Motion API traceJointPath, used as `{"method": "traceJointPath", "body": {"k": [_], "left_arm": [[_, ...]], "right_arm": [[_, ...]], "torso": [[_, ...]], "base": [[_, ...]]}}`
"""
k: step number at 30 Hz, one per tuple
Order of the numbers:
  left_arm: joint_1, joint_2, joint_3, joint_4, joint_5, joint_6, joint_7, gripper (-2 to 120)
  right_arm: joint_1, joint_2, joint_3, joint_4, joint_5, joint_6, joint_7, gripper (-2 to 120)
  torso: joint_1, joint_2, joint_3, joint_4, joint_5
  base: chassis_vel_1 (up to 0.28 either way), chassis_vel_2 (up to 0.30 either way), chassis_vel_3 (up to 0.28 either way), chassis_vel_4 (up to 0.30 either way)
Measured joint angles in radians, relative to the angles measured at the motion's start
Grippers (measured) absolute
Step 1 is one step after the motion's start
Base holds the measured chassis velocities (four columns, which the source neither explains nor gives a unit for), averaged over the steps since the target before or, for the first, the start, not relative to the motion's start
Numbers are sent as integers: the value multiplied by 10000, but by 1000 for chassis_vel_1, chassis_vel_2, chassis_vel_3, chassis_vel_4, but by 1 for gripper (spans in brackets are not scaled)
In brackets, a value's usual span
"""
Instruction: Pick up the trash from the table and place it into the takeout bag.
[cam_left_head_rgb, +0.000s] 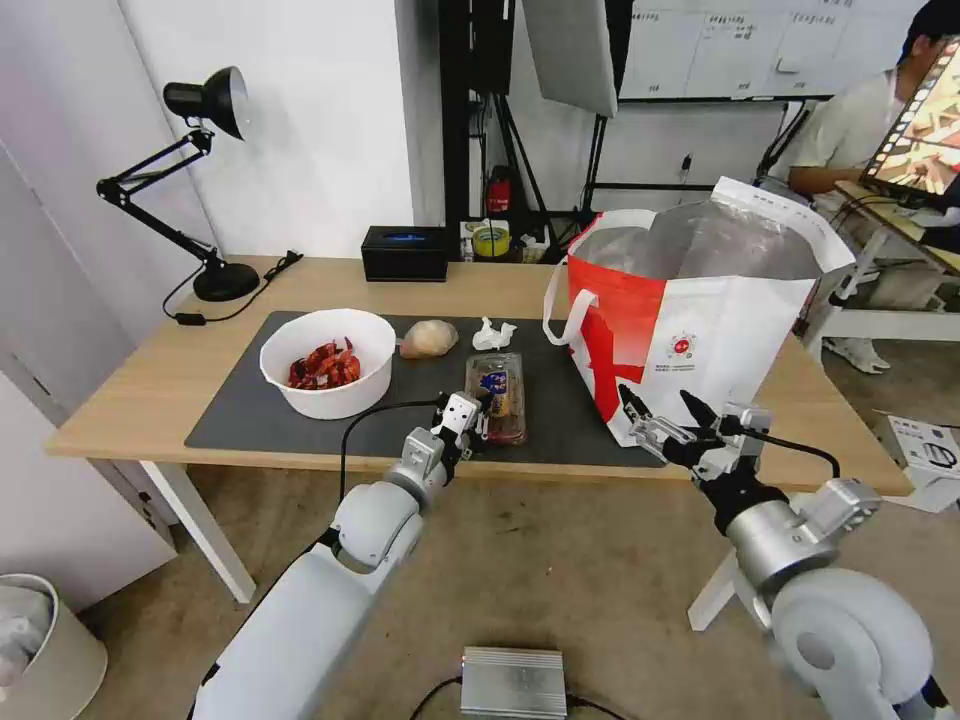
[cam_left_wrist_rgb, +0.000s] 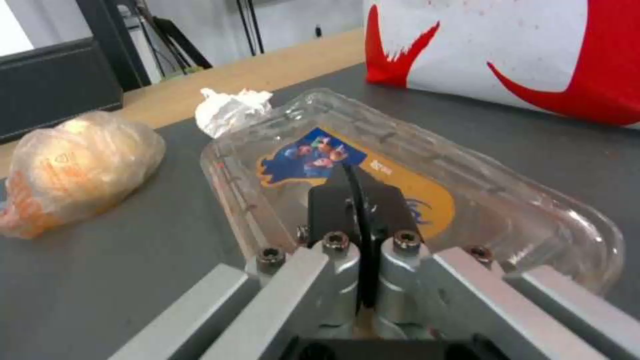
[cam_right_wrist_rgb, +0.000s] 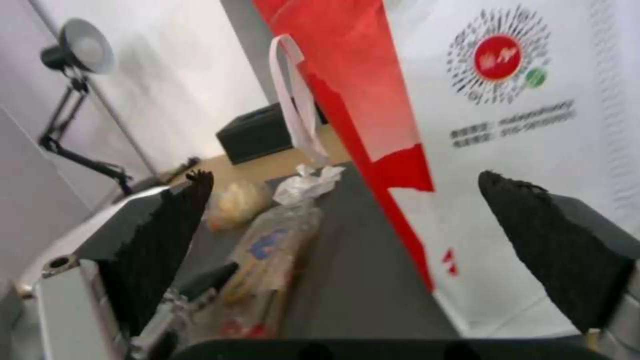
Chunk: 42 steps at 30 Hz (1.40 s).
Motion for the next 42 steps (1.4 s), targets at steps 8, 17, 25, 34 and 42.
{"method": "traceJointPath", "body": {"k": [8, 17, 25, 34, 42], "left_arm": [[104, 15, -1, -7, -35, -54, -14, 0], [129, 49, 121, -32, -93, -86, -57, 0], [98, 1, 246, -41, -103, -90, -80, 0], [102, -103, 341, -17, -128, -86, -153, 0], [180, -37, 311, -44, -153, -84, -165, 0]], "right_arm": [[534, 78, -383, -383, 1946, -226, 154, 100], [1016, 221, -849, -969, 3429, -304, 318, 100], [1529, 550, -1418, -1557, 4270, -190, 418, 100], [2087, 676, -1739, -2158, 4688, -160, 580, 100], [2774, 835, -1868, -2673, 5251, -154, 760, 100]], "torso": [[0, 0, 0, 0, 0], [0, 0, 0, 0, 0], [-1, 2, 0, 0, 0], [0, 2, 1, 0, 0], [-1, 2, 0, 0, 0]], "base": [[0, 0, 0, 0], [0, 0, 0, 0], [0, 0, 0, 0], [0, 0, 0, 0], [0, 0, 0, 0]]}}
